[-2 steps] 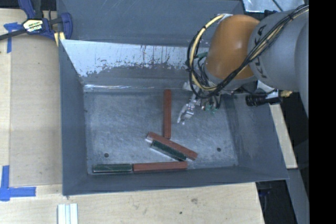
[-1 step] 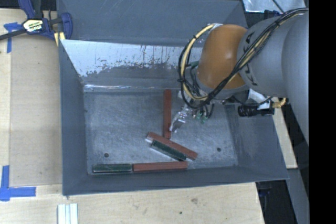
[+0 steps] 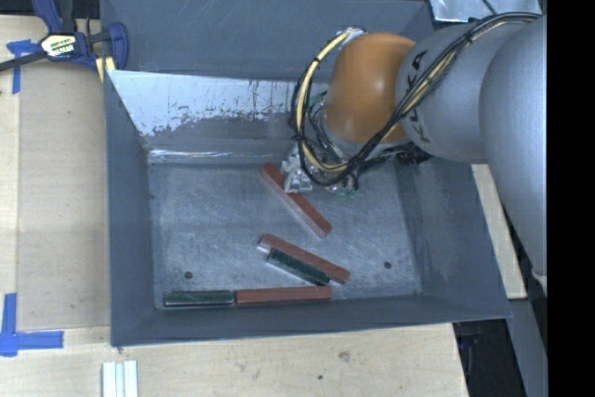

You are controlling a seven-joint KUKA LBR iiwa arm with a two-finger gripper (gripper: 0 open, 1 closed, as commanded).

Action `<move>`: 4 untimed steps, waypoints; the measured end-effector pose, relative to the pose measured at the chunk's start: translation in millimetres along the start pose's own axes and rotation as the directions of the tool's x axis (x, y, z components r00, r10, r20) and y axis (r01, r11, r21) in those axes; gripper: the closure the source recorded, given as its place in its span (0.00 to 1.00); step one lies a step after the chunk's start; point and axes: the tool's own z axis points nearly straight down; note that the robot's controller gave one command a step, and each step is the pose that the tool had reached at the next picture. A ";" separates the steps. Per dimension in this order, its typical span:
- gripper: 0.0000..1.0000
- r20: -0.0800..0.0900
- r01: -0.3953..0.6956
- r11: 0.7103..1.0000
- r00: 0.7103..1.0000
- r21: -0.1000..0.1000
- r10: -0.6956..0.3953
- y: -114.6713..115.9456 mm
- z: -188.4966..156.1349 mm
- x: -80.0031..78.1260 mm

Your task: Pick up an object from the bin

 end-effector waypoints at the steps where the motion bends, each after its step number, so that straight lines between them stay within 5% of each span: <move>1: 0.00 -0.041 0.005 1.000 0.999 0.002 -0.005 1.5 10.4 11.7; 2: 1.00 -0.030 0.005 1.000 1.000 0.002 -0.005 1.0 8.7 9.2; 3: 1.00 -0.030 0.005 1.000 1.000 0.002 -0.005 1.0 8.7 9.2; 4: 1.00 -0.055 -0.005 1.000 0.998 0.006 0.005 3.9 -175.2 -22.8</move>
Offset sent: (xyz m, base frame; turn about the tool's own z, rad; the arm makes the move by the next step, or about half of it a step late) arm 0.0000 0.0000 0.0000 0.0000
